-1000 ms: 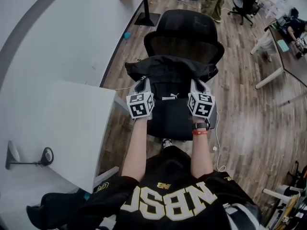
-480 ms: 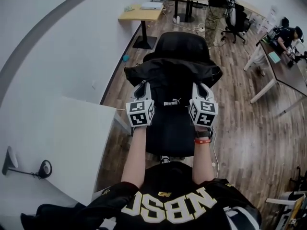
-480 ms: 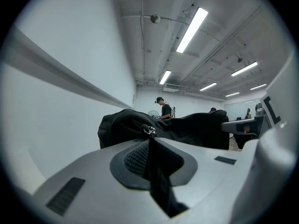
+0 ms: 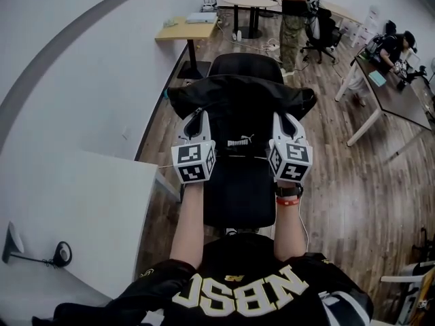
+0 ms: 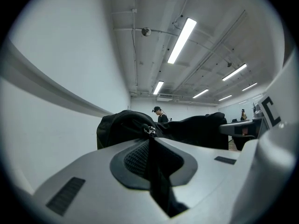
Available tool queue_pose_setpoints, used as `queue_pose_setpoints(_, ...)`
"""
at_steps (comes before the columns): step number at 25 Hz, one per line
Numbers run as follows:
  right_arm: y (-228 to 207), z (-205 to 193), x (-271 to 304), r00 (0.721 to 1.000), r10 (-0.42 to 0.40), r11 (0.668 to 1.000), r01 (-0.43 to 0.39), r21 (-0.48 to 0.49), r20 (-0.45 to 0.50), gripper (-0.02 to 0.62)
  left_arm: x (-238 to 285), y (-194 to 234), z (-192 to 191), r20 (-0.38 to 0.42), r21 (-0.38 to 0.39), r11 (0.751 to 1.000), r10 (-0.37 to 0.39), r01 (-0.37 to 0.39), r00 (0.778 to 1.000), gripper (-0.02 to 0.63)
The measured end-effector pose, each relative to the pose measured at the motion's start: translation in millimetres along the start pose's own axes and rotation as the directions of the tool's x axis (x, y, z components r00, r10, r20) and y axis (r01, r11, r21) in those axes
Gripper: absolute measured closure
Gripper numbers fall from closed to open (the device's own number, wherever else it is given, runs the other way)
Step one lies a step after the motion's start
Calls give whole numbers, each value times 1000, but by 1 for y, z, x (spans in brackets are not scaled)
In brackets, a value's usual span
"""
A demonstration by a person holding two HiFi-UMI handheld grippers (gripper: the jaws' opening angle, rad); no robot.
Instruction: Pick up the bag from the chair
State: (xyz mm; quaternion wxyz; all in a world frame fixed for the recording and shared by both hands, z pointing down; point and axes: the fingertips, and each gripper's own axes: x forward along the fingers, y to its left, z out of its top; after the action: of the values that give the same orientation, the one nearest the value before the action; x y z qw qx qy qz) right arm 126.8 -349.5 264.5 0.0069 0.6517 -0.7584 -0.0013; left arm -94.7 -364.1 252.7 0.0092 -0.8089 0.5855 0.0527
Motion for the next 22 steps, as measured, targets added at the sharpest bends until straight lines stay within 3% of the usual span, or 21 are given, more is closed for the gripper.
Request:
queue_pose_setpoints(7, -12, 25, -7, 998, -30, 999, 31, -9, 54, 557, 7, -14, 20, 26, 7, 1000, -29, 29, 999, 571)
queue_pose_setpoints(22, -9, 20, -5, 999, -30, 999, 30, -14, 26, 555, 11, -10, 12, 9, -16, 999, -31, 31, 999, 571)
